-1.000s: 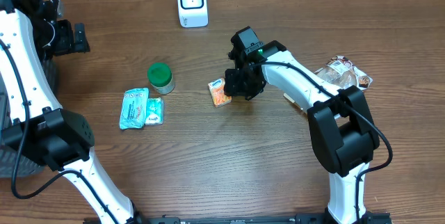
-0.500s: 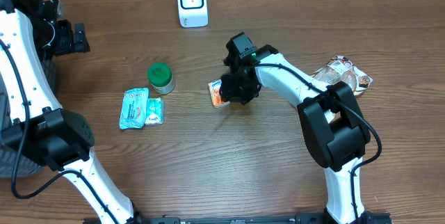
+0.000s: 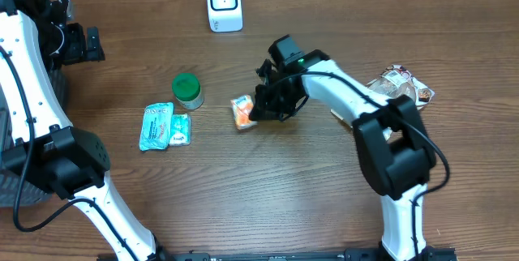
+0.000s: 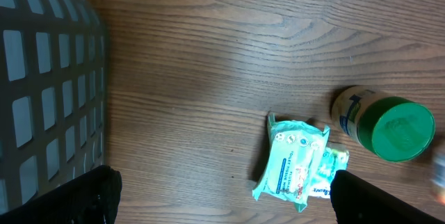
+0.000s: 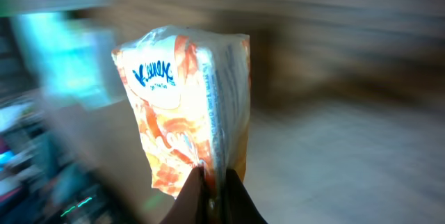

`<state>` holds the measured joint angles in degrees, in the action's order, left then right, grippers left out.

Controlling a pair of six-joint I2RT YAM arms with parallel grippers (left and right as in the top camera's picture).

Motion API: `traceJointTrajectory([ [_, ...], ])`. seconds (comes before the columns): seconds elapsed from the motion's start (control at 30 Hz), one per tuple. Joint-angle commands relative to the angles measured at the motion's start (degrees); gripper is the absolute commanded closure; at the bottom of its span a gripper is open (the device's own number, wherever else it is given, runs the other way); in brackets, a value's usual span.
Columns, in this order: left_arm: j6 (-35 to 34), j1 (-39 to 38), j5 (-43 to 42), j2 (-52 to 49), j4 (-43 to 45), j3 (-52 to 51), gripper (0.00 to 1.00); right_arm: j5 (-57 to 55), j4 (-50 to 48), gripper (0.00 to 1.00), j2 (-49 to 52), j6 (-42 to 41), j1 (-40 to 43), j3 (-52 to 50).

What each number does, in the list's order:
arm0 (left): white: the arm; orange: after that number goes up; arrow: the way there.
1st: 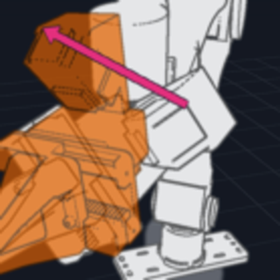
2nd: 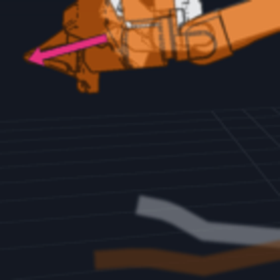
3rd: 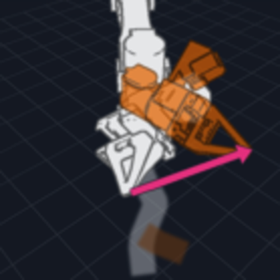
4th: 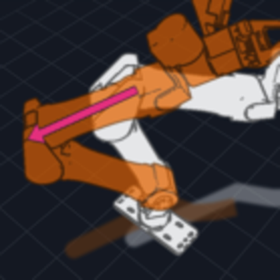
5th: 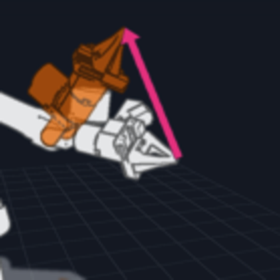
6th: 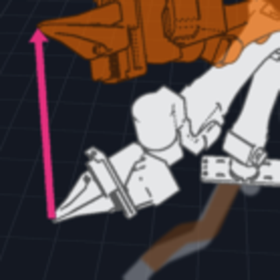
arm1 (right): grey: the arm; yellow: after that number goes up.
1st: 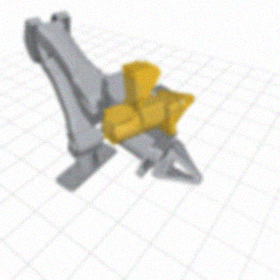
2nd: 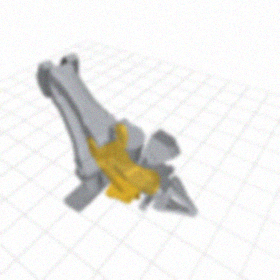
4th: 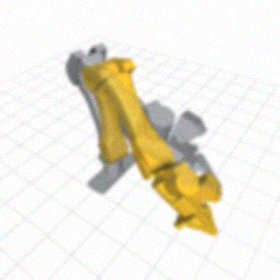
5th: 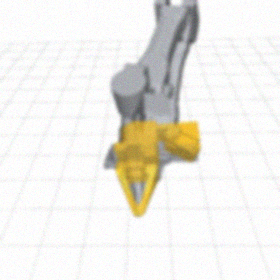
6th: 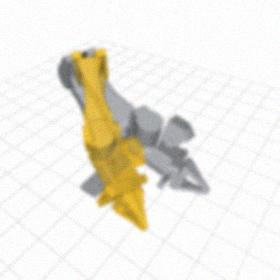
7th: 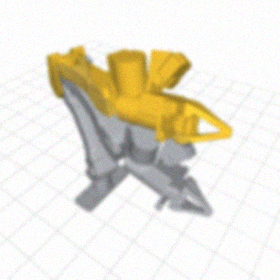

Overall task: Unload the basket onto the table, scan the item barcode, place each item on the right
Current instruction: 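Lift the orange packet and hold it under the scanner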

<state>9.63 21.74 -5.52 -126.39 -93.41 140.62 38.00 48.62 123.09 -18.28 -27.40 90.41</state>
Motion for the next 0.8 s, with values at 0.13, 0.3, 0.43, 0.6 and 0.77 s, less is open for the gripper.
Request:
traceJointTrajectory([
  [0.13,0.5,-0.8,-0.3,0.9,0.1,1.1,0.00,31.0,-7.5,0.96,-15.7,0.1,6.0,2.4],
  [0.3,0.5,-0.8,-0.2,0.9,0.1,1.1,0.01,45.3,-13.6,0.96,-17.2,-2.4,9.5,2.4],
  [0.43,0.5,-0.8,-0.3,0.9,0.1,1.1,0.00,51.7,-14.8,0.96,-17.1,-3.2,12.3,2.3],
  [0.6,0.5,-0.8,-0.2,0.9,0.1,1.1,0.01,51.9,-14.3,0.96,-17.1,-6.5,15.2,2.3],
  [0.77,0.5,-0.8,-0.3,0.9,0.1,1.1,0.00,51.9,-14.4,0.96,-17.1,-7.0,16.4,2.3],
])
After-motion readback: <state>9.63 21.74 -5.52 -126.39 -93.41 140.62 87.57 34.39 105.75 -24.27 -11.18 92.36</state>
